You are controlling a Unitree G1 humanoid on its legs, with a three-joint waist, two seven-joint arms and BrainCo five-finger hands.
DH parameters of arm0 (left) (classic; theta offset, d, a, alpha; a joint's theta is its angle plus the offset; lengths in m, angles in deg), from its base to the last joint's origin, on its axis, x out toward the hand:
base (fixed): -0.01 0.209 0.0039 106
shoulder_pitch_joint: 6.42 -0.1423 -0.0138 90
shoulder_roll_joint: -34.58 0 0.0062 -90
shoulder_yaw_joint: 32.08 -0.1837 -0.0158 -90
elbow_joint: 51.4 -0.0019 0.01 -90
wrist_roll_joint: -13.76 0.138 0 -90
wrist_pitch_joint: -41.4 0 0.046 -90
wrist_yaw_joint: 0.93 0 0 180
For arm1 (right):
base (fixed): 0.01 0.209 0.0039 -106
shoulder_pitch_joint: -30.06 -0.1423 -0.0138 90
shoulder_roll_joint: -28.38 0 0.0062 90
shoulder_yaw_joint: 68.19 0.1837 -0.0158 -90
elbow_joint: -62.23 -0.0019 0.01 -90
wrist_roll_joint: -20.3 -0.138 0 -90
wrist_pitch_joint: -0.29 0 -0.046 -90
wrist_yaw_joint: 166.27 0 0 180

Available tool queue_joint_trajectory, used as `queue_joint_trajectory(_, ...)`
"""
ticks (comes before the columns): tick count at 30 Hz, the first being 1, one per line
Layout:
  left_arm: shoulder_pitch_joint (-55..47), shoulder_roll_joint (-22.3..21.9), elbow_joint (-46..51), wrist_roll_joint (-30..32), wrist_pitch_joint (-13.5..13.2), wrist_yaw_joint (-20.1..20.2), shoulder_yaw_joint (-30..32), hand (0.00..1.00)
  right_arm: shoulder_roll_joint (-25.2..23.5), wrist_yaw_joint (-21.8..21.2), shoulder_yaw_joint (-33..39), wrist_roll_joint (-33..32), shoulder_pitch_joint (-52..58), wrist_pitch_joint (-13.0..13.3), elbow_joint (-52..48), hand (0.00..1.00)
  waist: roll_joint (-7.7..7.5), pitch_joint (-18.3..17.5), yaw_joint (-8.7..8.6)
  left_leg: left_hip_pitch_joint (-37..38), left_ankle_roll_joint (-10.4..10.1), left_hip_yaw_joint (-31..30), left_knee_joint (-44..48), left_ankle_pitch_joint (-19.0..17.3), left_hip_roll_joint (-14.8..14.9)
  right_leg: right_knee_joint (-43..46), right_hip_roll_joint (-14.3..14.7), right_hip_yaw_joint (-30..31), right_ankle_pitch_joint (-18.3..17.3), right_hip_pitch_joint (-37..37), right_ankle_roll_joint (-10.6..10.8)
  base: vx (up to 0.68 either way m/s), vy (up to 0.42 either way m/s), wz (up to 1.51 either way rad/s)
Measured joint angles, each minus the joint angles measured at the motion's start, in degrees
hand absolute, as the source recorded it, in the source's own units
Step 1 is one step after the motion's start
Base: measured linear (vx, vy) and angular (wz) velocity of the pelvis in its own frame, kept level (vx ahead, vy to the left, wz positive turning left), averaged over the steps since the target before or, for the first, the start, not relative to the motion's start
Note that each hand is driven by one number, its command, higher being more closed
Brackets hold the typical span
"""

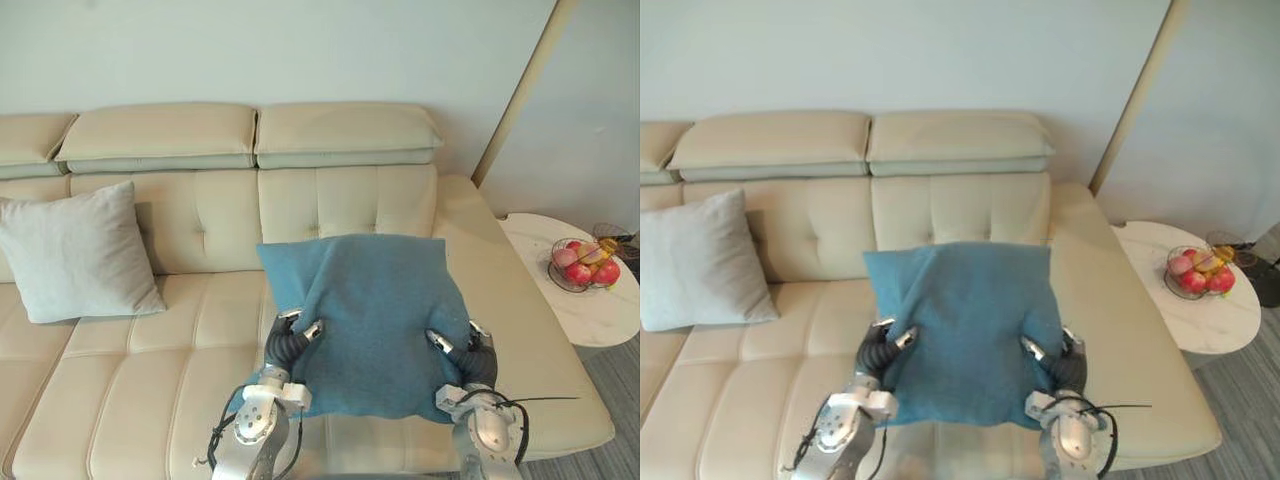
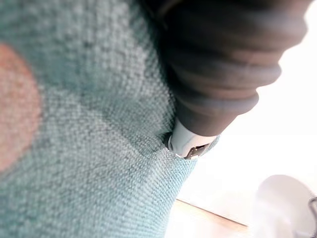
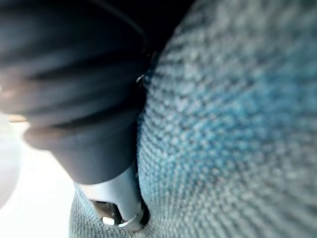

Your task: Pick up cushions and gather them together orderly.

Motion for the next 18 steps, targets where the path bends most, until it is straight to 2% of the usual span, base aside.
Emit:
queue_joint_trajectory(3,0.31,0.04,-0.1,0.67,0.0,-0.43,0.04,1.0,1.47,1.09,-0.14,1.62,-2.93,-0.29,0.49,1.0,0.05,0.63,0.03,-1.77,0.11,-0.17,-2.74,2.22,0.48,-1.09,0.7,0.06,1.99,-2.65,-0.2,-0.08,-0.025,-0.05)
queue_joint_trajectory(5,1.88,0.09,-0.09,1.01,-0.01,-0.65,0.45,1.0,1.46,1.79,-0.18,2.44,-5.44,-0.28,0.46,1.0,-0.23,2.31,0.11,-3.56,0.33,-0.18,-2.78,3.08,0.59,-1.21,0.83,0.05,2.76,-4.37,-0.19,-0.12,0.005,0.0)
queue_joint_trajectory(7,4.86,0.08,0.46,1.11,-0.03,-2.66,1.08,1.0,1.45,3.12,-0.66,3.73,-8.93,-0.28,0.24,1.0,-0.4,3.51,0.38,-7.52,0.81,-0.06,-2.62,3.84,0.85,-0.79,0.81,0.09,3.16,-8.45,0.05,-0.19,-0.004,-0.01)
queue_joint_trajectory(8,7.11,0.01,0.7,1.2,-0.12,-3.35,1.59,1.0,1.45,3.8,-0.79,3.75,-11.21,-0.28,-0.01,1.0,-0.24,5.22,0.53,-8.82,0.95,0.06,-2.3,4.38,0.92,-0.37,0.81,0.11,3.16,-9.73,0.06,-0.22,-0.016,-0.1)
queue_joint_trajectory(9,10.95,-0.04,1.31,2.05,-0.26,-5.94,2.33,1.0,1.77,5.68,-1.71,3.82,-15.51,-0.3,-0.35,1.0,0.08,6.22,0.86,-12.85,0.48,0.81,-0.87,4.8,1.44,1.24,1.05,0.2,3.14,-14.23,0.1,-0.21,-0.018,-0.12)
queue_joint_trajectory(11,14.34,-0.13,2.15,2.18,-0.46,-7.86,3.12,1.0,2.38,7.05,-2.7,3.88,-19.39,-0.29,-0.77,1.0,0.65,6.84,1.84,-16.3,0.25,1.26,0.56,4.91,1.94,2.73,1.59,0.63,3.27,-18.01,0.32,-0.19,-0.013,-0.18)
queue_joint_trajectory(12,19.04,-0.19,2.17,2.21,-0.57,-9.58,3.65,1.0,3.48,8.63,-2.78,3.89,-23.77,-0.49,-0.77,1.0,1.39,7.9,2.49,-18.63,-0.09,1.3,1.4,5.44,2.34,4.41,2.11,0.72,3.28,-20.84,0.34,-0.16,-0.013,-0.13)
queue_joint_trajectory(15,28.71,-0.21,2.17,2.84,-0.93,-13.88,5.26,1.0,5.88,12.22,-2.76,5.03,-33.63,-1.07,-0.7,1.0,2.05,8.26,3.44,-23.3,-0.91,1.25,1.93,7.11,3.2,7.49,2.98,0.95,3.21,-26.94,0.25,-0.13,-0.026,-0.08)
queue_joint_trajectory(18,43.42,0.28,-0.55,3.26,-3.59,-19.18,7.24,1.0,8.18,16.48,-2.07,6.14,-48.2,-1.29,-0.23,1.0,3.05,10.37,3.45,-26.36,-0.63,0.68,0.46,10.05,3.54,10.27,3.6,0.82,3.25,-31.87,0.2,-0.07,-0.049,0.03)
